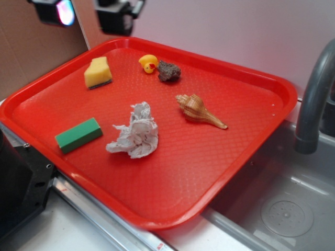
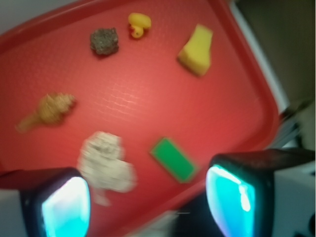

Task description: Grab the shell.

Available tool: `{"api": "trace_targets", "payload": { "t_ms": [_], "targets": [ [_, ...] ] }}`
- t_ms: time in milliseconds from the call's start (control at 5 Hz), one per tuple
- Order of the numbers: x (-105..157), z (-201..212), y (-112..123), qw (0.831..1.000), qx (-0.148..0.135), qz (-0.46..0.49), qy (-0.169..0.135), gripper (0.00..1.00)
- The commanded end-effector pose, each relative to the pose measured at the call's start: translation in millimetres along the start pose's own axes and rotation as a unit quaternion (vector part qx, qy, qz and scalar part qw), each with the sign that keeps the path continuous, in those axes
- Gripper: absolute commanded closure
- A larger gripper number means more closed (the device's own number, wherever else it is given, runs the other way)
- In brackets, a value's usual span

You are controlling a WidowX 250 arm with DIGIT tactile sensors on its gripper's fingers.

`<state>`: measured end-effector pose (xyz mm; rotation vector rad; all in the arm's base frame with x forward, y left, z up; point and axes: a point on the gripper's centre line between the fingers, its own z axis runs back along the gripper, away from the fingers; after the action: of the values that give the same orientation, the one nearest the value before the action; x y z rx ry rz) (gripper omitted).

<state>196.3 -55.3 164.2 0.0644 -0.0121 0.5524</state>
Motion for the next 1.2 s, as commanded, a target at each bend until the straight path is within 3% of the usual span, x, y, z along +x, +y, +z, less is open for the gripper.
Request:
{"api": "trace_targets", "payload": {
  "t_ms": [0,400,600,1000],
  "targets": [
    [3,8,-12,0.992,-0.007,0.115,0.05,0.0],
    [3,8,-12,0.992,-0.007,0.115,0.05,0.0],
    [19,-13,-34,0.992,-0.026,0.124,0.015,0.0],
    [24,-40,-44,0.976,-0.052,0.207,-0.041,0.0]
  ]
}}
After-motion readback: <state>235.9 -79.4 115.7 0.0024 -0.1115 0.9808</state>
